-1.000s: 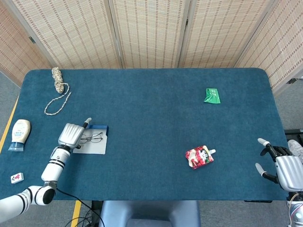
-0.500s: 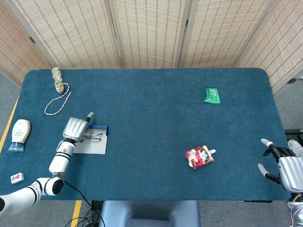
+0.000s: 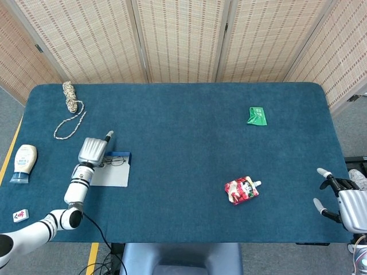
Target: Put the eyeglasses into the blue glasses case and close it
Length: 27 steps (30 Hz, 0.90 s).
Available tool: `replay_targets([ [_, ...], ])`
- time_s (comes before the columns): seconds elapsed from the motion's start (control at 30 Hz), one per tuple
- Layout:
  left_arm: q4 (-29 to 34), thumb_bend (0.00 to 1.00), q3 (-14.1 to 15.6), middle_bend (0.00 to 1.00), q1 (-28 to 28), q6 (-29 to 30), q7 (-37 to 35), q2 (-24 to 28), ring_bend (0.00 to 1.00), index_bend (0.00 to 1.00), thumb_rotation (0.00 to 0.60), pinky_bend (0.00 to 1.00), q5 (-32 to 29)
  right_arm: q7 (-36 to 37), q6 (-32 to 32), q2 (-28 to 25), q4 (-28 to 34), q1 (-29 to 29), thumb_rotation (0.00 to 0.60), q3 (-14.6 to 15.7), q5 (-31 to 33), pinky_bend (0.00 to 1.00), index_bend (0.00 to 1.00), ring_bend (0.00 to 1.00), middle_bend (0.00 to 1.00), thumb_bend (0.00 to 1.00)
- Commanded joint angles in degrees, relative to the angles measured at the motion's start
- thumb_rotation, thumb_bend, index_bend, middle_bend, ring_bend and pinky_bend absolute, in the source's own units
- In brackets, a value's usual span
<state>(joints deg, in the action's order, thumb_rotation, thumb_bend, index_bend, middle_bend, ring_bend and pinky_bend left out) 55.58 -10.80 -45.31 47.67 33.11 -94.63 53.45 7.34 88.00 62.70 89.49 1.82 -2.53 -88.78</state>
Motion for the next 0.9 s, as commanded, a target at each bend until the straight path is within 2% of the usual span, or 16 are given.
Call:
replay_targets([
  [0.03,-1.75,0.17,-0.22,0.92,-0.62,-0.31,0.70,-0.73,0.93,0.05,0.600,1.00,-0.49,0.09,0.09,0.00,-0.07,-0.10,0.600,0.00,0.07,0.30,0.17,0.38,0.47,0.29],
  [0.23,-4.50,0.17,-0.26,0.92,-1.03,-0.36,1.32,-1.71,0.93,0.05,0.600,1.00,-0.71,0.05,0.17,-0.05,-0.07,-0.19,0.600,0.01,0.07,0.30,0.17,0.38,0.47,0.29],
  [0.63,-5.50,0.17,-0.85,0.92,-0.91,-0.25,0.46,-2.43,0.93,0.05,0.600,1.00,-1.06,-0.21,0.47,-0.23,0.29,-0.39,0.600,0.03,-0.06,0.30,0.17,0.38,0.47,0.29],
  [0.77,-2.19,0.17,-0.18,0.92,0.27,1.47,-0.76,-0.44,0.93,0.05,0.600,1.00,0.83,-0.31,0.47,-0.29,0.42,-0.40,0.600,0.05,-0.13,0.30,0.17,0.38,0.47,0.29],
  [0.9,4.20,0.17,1.75,0.92,2.54,4.98,-2.75,3.24,0.93,0.06,0.600,1.00,5.13,-0.33,0.41,-0.24,0.48,-0.23,0.600,0.01,-0.37,0.30,0.17,0.38,0.47,0.29],
])
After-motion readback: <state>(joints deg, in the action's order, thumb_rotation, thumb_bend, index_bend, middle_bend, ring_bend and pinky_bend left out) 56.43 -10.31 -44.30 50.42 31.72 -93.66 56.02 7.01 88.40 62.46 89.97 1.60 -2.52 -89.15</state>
